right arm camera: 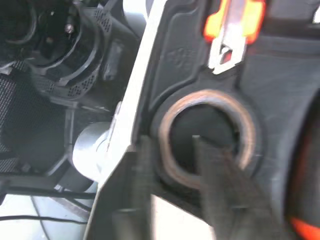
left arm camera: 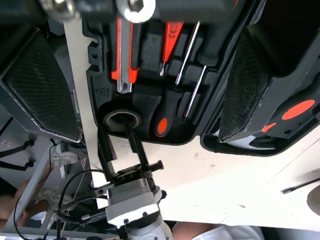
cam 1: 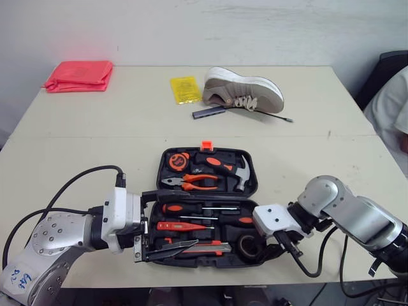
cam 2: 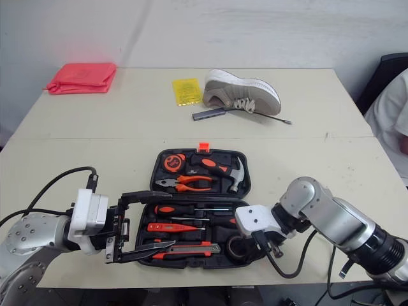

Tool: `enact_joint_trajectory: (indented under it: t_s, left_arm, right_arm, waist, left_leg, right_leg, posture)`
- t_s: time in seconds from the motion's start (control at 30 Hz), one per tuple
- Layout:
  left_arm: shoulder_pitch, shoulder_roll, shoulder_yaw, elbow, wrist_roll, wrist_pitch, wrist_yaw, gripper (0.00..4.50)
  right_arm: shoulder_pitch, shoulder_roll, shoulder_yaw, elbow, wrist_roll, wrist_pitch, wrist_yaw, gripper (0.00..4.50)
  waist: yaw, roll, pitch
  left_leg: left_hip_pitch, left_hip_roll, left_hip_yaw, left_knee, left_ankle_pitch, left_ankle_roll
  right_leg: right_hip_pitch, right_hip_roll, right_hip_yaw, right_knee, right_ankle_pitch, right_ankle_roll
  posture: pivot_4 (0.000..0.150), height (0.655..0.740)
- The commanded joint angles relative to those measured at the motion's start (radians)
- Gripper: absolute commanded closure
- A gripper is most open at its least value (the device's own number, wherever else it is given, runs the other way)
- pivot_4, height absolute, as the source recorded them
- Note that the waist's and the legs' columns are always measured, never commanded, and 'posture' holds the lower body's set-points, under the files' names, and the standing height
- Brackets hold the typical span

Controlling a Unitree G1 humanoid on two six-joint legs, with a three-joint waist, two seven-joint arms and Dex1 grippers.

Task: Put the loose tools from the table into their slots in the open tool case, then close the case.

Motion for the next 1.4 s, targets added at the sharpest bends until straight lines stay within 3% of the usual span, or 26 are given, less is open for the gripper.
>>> enact_joint_trajectory:
  t_s: [0.03, 0.2, 0.23, 0.3, 0.33, 0.37, 0.4, 0.47, 0.67, 0.73, 0.9, 1.07, 1.23, 1.4]
  left_arm:
    - [0.005, 0.014, 0.033, -0.03, -0.014, -0.006, 0.001, 0.0]
    - [0.012, 0.021, 0.049, -0.029, -0.015, -0.004, -0.002, 0.0]
    - [0.013, 0.022, 0.053, -0.029, -0.018, -0.003, -0.003, 0.0]
    - [0.016, 0.028, 0.056, -0.034, -0.025, 0.002, -0.003, 0.0]
    - [0.021, 0.032, 0.057, -0.038, -0.032, 0.006, -0.006, 0.0]
    - [0.025, 0.036, 0.058, -0.043, -0.038, 0.01, -0.008, 0.0]
    - [0.032, 0.041, 0.059, -0.047, -0.048, 0.016, -0.016, 0.0]
    - [0.043, 0.05, 0.058, -0.051, -0.061, 0.023, -0.028, 0.0]
    - [0.073, 0.065, 0.08, -0.024, -0.055, 0.023, -0.045, 0.0]
    - [0.093, 0.067, 0.098, -0.014, -0.045, 0.015, -0.05, 0.0]
    - [0.166, 0.057, 0.162, 0.013, -0.01, -0.017, -0.066, 0.0]
    - [0.192, 0.04, 0.178, 0.024, 0.008, -0.037, -0.064, 0.0]
    - [0.188, 0.032, 0.162, 0.023, 0.019, -0.048, -0.067, 0.0]
    - [0.172, 0.023, 0.137, 0.03, 0.03, -0.057, -0.064, 0.0]
  right_arm:
    - [0.015, -0.024, -0.109, 0.0, 0.218, 0.031, 0.088, 1.36]
    - [0.059, 0.036, -0.21, 0.081, 0.353, -0.045, 0.089, 1.36]
    - [0.071, 0.038, -0.204, 0.091, 0.349, -0.055, 0.089, 1.59]
    - [0.107, 0.083, -0.194, 0.135, 0.286, -0.159, 0.082, 2.17]
    - [0.122, 0.106, -0.182, 0.16, 0.244, -0.218, 0.07, 2.83]
    - [0.133, 0.135, -0.178, 0.187, 0.207, -0.276, 0.052, 3.13]
    - [0.143, 0.153, -0.163, 0.214, 0.17, -0.306, 0.034, 3.76]
    - [0.16, 0.175, -0.133, 0.272, 0.095, -0.379, 0.03, 4.41]
    - [0.163, 0.222, -0.066, 0.479, -0.1, -0.662, 0.03, 4.41]
    - [0.155, 0.227, -0.07, 0.493, -0.102, -0.681, 0.029, 4.41]
    - [0.134, 0.209, -0.118, 0.398, -0.03, -0.606, 0.029, 4.41]
    - [0.103, 0.167, -0.199, 0.245, 0.128, -0.397, 0.023, 4.41]
    - [0.07, 0.093, -0.205, 0.198, 0.086, -0.408, 0.076, 4.41]
    - [0.087, 0.117, -0.216, 0.132, 0.209, -0.252, 0.03, 4.41]
  waist:
    - [-0.001, 0.0, 0.0]
    - [-0.003, -0.001, 0.001]
    - [-0.002, -0.001, 0.001]
    - [-0.001, -0.001, 0.001]
    - [-0.001, -0.001, 0.001]
    - [-0.001, -0.001, 0.001]
    - [-0.001, 0.0, 0.001]
    - [-0.003, 0.0, 0.001]
    - [-0.014, -0.005, -0.002]
    - [-0.019, -0.008, -0.004]
    - [-0.021, -0.01, -0.005]
    - [-0.013, -0.005, -0.002]
    - [-0.008, -0.002, 0.0]
    - [-0.007, -0.002, 0.0]
  left_leg:
    - [0.0, 0.0, 0.0, 0.0, 0.0, 0.0]
    - [0.0, 0.001, 0.0, 0.0, -0.001, -0.001]
    - [0.0, 0.001, 0.0, -0.001, -0.001, -0.001]
    - [0.0, 0.001, -0.001, -0.001, -0.001, -0.002]
    - [0.0, 0.001, -0.001, -0.001, 0.0, -0.003]
    - [0.0, 0.001, -0.001, -0.001, -0.001, -0.003]
    - [0.0, 0.001, -0.001, -0.002, 0.0, -0.003]
    - [0.0, 0.001, 0.0, -0.002, 0.0, -0.004]
    - [0.003, 0.001, 0.001, -0.001, 0.001, -0.006]
    - [0.007, 0.001, 0.001, -0.001, 0.001, -0.006]
    - [0.008, 0.002, 0.0, -0.001, 0.005, -0.004]
    - [0.002, 0.002, 0.0, -0.001, 0.005, -0.004]
    - [0.001, 0.004, -0.002, -0.003, 0.003, -0.006]
    - [0.001, 0.004, -0.001, -0.004, 0.002, -0.007]
  right_leg:
    - [0.0, 0.0, 0.0, 0.0, 0.0, 0.0]
    - [0.0, 0.002, 0.0, 0.001, 0.005, 0.008]
    - [0.0, 0.003, -0.001, 0.0, 0.005, 0.008]
    - [-0.001, 0.004, -0.001, 0.001, 0.005, 0.008]
    - [-0.001, 0.004, -0.002, 0.001, 0.005, 0.008]
    - [-0.001, 0.004, -0.002, 0.001, 0.005, 0.008]
    - [-0.001, 0.004, -0.002, 0.001, 0.005, 0.008]
    - [-0.001, 0.004, -0.001, 0.001, 0.005, 0.008]
    - [0.001, 0.005, 0.0, 0.002, 0.004, 0.007]
    - [0.003, 0.005, -0.001, 0.003, 0.0, -0.003]
    - [0.005, 0.001, 0.0, 0.003, 0.0, -0.007]
    - [0.0, 0.0, 0.0, 0.003, 0.001, -0.007]
    - [-0.002, 0.002, -0.002, 0.004, 0.001, -0.006]
    - [-0.003, 0.003, -0.002, 0.004, 0.002, -0.004]
  posture:
    - [0.15, 0.74]
    - [0.15, 0.74]
    - [0.15, 0.74]
    - [0.15, 0.74]
    - [0.15, 0.74]
    - [0.15, 0.74]
    - [0.15, 0.74]
    - [0.15, 0.74]
    - [0.15, 0.74]
    - [0.15, 0.74]
    - [0.15, 0.74]
    - [0.15, 0.74]
    - [0.15, 0.74]
    - [0.15, 0.74]
